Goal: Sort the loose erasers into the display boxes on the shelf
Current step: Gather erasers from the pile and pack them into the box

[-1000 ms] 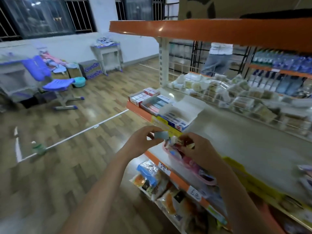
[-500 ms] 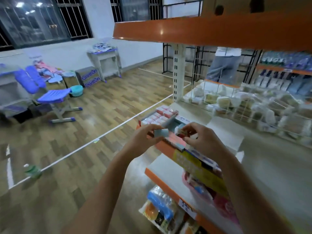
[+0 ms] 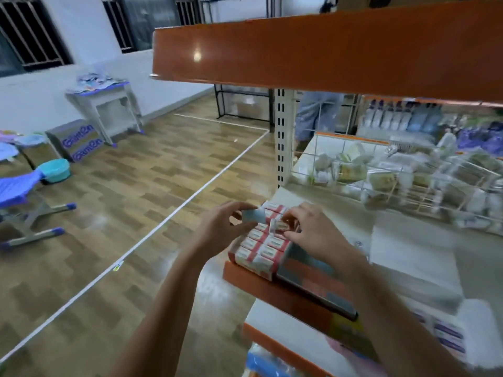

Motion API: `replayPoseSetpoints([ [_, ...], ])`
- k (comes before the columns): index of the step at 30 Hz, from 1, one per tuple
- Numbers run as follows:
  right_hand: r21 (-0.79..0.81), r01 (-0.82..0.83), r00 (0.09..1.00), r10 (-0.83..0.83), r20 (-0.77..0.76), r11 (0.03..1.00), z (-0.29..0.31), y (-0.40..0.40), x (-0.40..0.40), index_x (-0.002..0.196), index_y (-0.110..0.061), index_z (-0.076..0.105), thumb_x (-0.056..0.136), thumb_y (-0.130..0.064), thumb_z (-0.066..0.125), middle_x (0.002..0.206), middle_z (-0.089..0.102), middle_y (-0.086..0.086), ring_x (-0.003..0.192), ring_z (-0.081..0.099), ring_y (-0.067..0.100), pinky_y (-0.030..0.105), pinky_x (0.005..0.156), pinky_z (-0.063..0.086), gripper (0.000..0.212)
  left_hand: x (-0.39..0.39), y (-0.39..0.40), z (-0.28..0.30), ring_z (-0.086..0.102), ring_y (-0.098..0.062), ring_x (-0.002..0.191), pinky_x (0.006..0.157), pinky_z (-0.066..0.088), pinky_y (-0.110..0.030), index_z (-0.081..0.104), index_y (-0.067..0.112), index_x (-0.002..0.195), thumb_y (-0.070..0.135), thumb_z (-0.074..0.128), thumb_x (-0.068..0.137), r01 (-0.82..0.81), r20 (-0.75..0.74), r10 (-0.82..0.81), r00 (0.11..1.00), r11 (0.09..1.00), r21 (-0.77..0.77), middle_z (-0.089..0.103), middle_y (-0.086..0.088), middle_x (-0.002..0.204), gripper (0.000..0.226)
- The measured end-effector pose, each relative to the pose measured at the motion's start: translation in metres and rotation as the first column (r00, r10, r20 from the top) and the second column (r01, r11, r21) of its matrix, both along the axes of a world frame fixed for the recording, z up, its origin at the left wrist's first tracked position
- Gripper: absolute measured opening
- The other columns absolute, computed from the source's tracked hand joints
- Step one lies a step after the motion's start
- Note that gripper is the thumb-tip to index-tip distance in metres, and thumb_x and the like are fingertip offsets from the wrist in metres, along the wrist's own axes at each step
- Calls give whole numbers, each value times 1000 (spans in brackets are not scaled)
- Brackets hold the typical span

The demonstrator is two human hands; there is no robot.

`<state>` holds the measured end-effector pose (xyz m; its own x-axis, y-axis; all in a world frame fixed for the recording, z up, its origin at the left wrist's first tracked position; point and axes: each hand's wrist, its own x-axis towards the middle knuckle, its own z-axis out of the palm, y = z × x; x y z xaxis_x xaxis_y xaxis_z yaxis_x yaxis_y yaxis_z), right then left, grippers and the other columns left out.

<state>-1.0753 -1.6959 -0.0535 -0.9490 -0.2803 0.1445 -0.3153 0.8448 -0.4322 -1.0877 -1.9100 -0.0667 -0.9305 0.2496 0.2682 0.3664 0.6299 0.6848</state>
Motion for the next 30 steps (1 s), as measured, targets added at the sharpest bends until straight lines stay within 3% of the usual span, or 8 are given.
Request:
replayPoseSetpoints([
  [3,25,60,998,-60,1,998,-5,-26,-9,118,-17,55,87,-22,60,115,50,1,108,42,16,25,90,35,32,-27,-16,1,60,-10,90,79,53,-38,66,24,111,21,74,78,68,1,-68,998,997,-21,63,7,105,34],
  [8,51,160,987,-160,-16,986,-18,-54,-14,114,-20,54,89,-24,56,114,52,-2,107,42,14,26,88,38,25,-59,-30,0,56,-5,90,78,52,-31,62,38,104,23,73,79,132,58,-134,989,991,38,56,17,104,31],
  [12,36,250,968,-248,-48,968,-23,-67,-13,111,-20,55,89,-28,57,114,49,-5,110,40,12,26,94,38,23,-69,-31,-3,52,-2,95,80,49,-23,62,34,111,25,70,81,212,106,-212,972,977,4,52,14,108,32],
  [18,49,303,952,-299,-62,952,-25,-75,-12,106,-17,56,87,-29,61,113,48,-4,113,39,14,25,94,35,22,-71,-24,-4,50,5,90,72,39,-11,62,37,108,27,72,80,306,92,-307,947,952,24,48,24,101,32],
  [22,35,373,927,-371,-51,927,-16,-52,5,116,-19,55,89,-31,58,118,49,-7,113,38,10,21,95,31,29,-61,1,4,46,8,93,75,37,-8,59,40,109,31,70,79,419,67,-418,906,908,-8,46,27,101,33],
  [27,19,596,802,-596,-35,802,-3,1,37,116,-21,56,89,-26,59,117,50,-5,110,44,10,16,86,29,28,-40,47,8,44,-7,109,92,42,-26,56,32,119,36,64,83,508,6,-520,854,832,-223,52,12,118,37],
  [30,14,702,712,-702,-12,712,-1,24,56,118,-18,55,88,-28,61,116,49,-2,103,49,12,19,79,34,32,-32,71,8,41,-12,112,92,36,-26,53,31,122,39,60,87,469,-24,-525,851,779,-416,53,9,123,37],
])
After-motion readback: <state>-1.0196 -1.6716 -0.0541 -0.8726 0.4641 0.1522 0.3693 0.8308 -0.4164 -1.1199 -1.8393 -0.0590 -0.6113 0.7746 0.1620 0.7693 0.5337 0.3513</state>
